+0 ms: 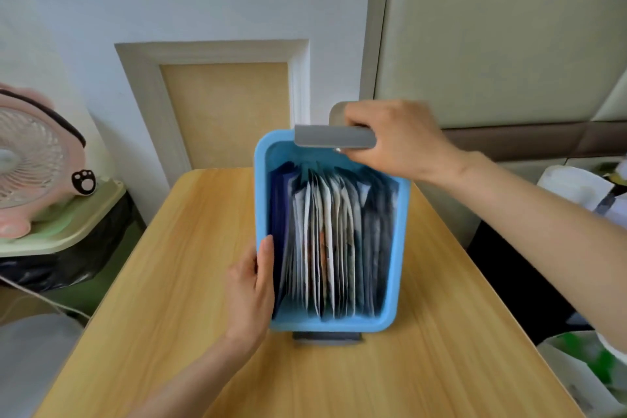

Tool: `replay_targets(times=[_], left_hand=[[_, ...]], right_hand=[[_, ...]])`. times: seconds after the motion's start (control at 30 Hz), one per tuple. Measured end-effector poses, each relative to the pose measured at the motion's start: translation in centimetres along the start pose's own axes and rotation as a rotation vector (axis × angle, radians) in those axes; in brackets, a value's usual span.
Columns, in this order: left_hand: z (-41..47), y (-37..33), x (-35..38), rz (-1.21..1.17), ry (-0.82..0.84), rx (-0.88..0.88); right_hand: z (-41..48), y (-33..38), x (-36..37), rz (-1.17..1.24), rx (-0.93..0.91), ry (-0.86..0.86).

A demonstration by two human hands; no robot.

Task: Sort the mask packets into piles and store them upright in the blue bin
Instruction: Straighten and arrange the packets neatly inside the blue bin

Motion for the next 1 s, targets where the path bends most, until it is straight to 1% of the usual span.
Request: replay_targets(times=[0.03, 0.07, 0.13, 0.2, 0.27, 0.3, 0.33, 0.37, 0.43, 0.47, 0.5, 0.53, 0.57, 0.6, 0.63, 0.67, 0.7, 0.73, 0.77, 0.8, 0.83, 0.87, 0.93, 1.0], left_hand=[[-0.1, 0.6, 0.2, 0.01, 0.044, -0.021], [0.0, 0.7, 0.2, 0.02, 0.08, -0.034], [0.4, 0.1, 0.0, 0.017, 0.111, -0.057], [1.0, -1.0, -0.4, -0.048, 0.107, -0.094], [2.0, -1.9, -0.8, -0.128, 0.117, -0.155], [2.5, -2.2, -0.7, -0.148, 0.168, -0.195], [2.9, -2.3, -0.6, -0.143, 0.246, -0.244], [3.1, -2.1, -0.5, -0.12, 0.329, -0.305], [3.4, -1.5, -0.4, -0.017, 0.472, -0.412], [3.7, -1.2, -0.5, 0.058, 0.528, -0.428], [4.0, -1.4, -0.4, 0.158, 0.586, -0.4], [4.4, -1.8, -0.3, 0.317, 0.643, -0.3], [5.0, -2.2, -0.1, 0.525, 0.672, -0.136], [5.6, -3.0, 0.1, 0.743, 0.64, 0.073], [5.9, -4.4, 0.0, 0.876, 0.527, 0.285], [5.7, -6.0, -0.1, 0.881, 0.409, 0.459], [5.2, -7.5, -0.2, 0.796, 0.35, 0.558], [4.5, -8.6, -0.3, 0.699, 0.361, 0.586], [3.6, -9.1, 0.1, 0.664, 0.422, 0.601], [2.7, -9.3, 0.6, 0.686, 0.494, 0.608], [2.0, -9.3, 1.0, 0.726, 0.549, 0.612], [1.7, -9.1, 1.2, 0.763, 0.576, 0.613], [1.6, -8.9, 1.0, 0.76, 0.581, 0.606], [1.5, -9.0, 1.1, 0.745, 0.616, 0.587]], right_hand=[[-0.1, -0.7, 0.9, 0.029, 0.044, 0.057], [0.0, -1.4, 1.3, 0.037, 0.079, 0.076], [0.3, -1.8, 1.2, 0.056, 0.112, 0.063], [0.6, -2.7, 1.0, 0.133, 0.172, 0.05], [0.6, -4.6, 1.1, 0.233, 0.294, 0.033], [0.5, -5.6, 1.2, 0.255, 0.362, 0.042], [0.3, -6.5, 1.5, 0.259, 0.434, 0.09], [-0.2, -7.3, 2.1, 0.253, 0.511, 0.179], [-2.4, -8.3, 4.1, 0.24, 0.673, 0.465], [-4.1, -8.7, 5.2, 0.237, 0.745, 0.619], [-5.8, -9.0, 6.0, 0.223, 0.803, 0.762], [-7.5, -9.0, 6.7, 0.192, 0.837, 0.894], [-9.0, -9.0, 7.1, 0.147, 0.854, 1.008], [-10.0, -9.1, 7.3, 0.114, 0.861, 1.07], [-10.4, -9.0, 7.3, 0.113, 0.842, 1.069], [-10.0, -8.7, 7.1, 0.133, 0.79, 0.98], [-9.0, -8.4, 6.4, 0.15, 0.709, 0.797], [-7.6, -7.7, 5.3, 0.174, 0.575, 0.549], [-6.6, -6.5, 4.2, 0.222, 0.413, 0.352], [-6.4, -5.2, 3.8, 0.297, 0.293, 0.276], [-6.5, -4.2, 4.4, 0.361, 0.224, 0.293], [-6.9, -3.5, 5.4, 0.39, 0.191, 0.358], [-7.6, -3.2, 7.5, 0.386, 0.2, 0.459], [-7.7, -3.6, 8.3, 0.408, 0.233, 0.464]])
Point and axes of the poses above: each hand's wrist, its own z-axis towards the middle knuckle, its own x-axis out of the palm, y = z × x, the point moved 8 cm from there along z, towards the middle knuckle, and after that the axes turned 12 degrees about z, right-handed, at the moved point
